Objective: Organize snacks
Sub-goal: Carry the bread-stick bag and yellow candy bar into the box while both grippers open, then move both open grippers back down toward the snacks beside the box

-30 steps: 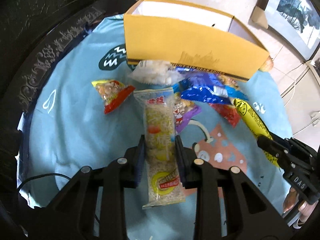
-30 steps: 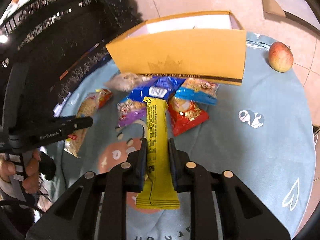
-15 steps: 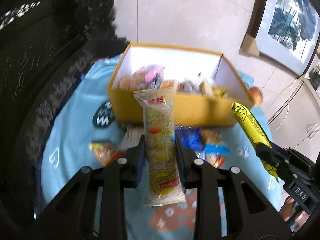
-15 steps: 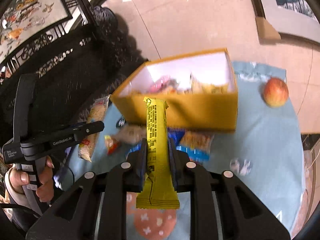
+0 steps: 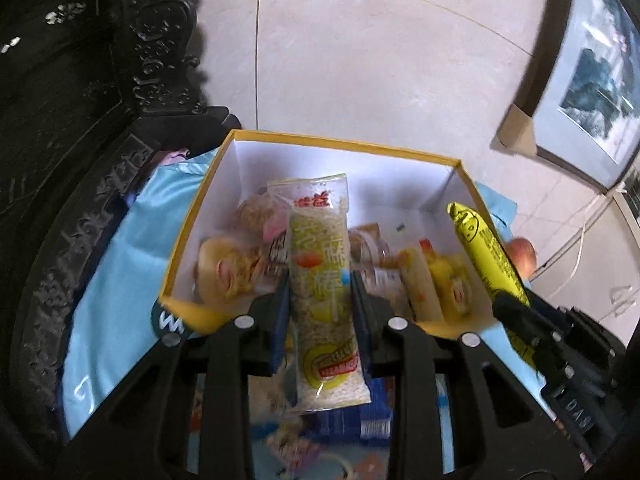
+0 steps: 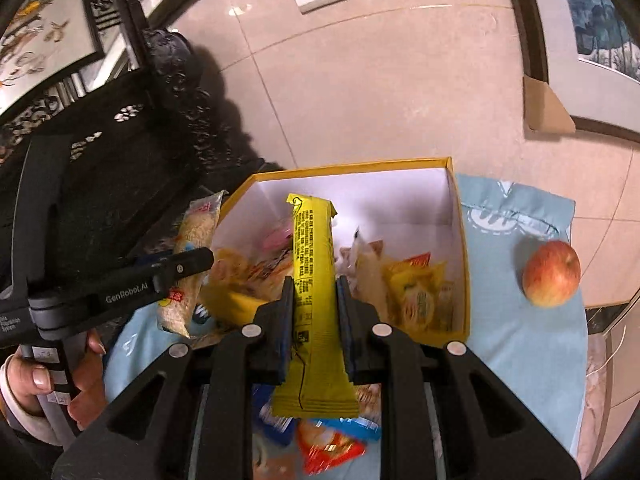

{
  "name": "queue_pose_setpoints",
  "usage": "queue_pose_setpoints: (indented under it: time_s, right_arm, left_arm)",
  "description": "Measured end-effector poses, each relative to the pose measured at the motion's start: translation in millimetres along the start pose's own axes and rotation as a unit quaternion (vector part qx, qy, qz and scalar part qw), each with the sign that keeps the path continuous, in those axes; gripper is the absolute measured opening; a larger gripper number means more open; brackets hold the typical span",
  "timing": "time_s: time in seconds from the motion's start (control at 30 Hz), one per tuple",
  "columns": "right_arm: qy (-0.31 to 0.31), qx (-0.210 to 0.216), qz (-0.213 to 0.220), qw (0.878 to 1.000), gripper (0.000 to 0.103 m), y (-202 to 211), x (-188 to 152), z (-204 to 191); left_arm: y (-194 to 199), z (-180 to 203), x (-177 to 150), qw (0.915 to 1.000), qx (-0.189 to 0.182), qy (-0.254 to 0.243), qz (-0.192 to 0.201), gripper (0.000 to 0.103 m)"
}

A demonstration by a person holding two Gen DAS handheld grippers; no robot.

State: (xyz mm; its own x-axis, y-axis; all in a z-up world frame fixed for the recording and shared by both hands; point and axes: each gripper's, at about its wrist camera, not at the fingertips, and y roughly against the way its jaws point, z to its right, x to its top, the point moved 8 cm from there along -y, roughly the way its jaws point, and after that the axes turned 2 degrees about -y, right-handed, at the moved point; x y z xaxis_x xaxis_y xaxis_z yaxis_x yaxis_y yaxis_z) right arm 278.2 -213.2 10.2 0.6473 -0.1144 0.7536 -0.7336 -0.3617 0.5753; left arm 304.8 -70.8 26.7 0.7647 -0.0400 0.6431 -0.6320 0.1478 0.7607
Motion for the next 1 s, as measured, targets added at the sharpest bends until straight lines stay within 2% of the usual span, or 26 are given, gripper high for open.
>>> queue_pose_setpoints:
  time_s: [0.07,0.17,0.37,0.4,0.43,0.47,0.5,0.53,0.57,0.63,0.83,1.0]
  right_arm:
    - [0.001,-0.007,-0.003,1.000,0.020,-13,3,6]
    - [-0.004,-0.010,-0.009,1.000,0.020,-32,3,16]
    - [0.001,-0.032,-0.012,0.999,0.020,-59,5,28]
    - [0.000,-0.036,-0.008,0.999,0.022,-62,5,30]
    - [0.000,-0.040,-0.001,0.999,0.023,-62,6,31]
    - [0.001,-0.045,0.004,0.999,0.029,-61,6,31]
    - [0.001,-0.057,0.016,0.998,0.048,-58,7,33]
    - [-0.001,-0.068,0.034,0.997,0.059,-51,9,34]
    - [-0.003,-0.066,0.051,0.997,0.065,-43,10,34]
    - [-0.006,-0.043,0.065,0.997,0.065,-29,8,30]
    - [-0.040,-0.021,0.048,0.998,0.067,4,-18,30]
    - [-0.069,-0.025,0.067,0.995,0.068,31,-46,37]
  left_arm:
    - [-19,0,9,1.0000,0.002,0.005,-0.003,0.028]
    - [-44,3,17,0.9995,0.025,-0.008,-0.017,0.028]
    - [-75,2,23,0.9990,0.034,-0.009,-0.030,0.029]
    - [-78,0,24,0.9990,0.034,-0.002,-0.029,0.037]
    - [-79,-2,25,0.9990,0.034,0.005,-0.028,0.052]
    - [-79,-7,26,0.9987,0.041,0.018,-0.024,0.089]
    - [-73,-12,29,0.9982,0.054,0.024,-0.006,0.099]
    - [-67,-13,29,0.9978,0.061,0.023,0.009,0.099]
    - [-60,-14,30,0.9975,0.067,0.015,0.017,0.099]
    - [-52,-17,28,0.9975,0.070,0.005,0.011,0.099]
    - [-15,-39,3,0.9965,0.082,-0.011,-0.010,0.099]
    - [15,-68,-30,0.9950,0.098,-0.005,-0.017,0.099]
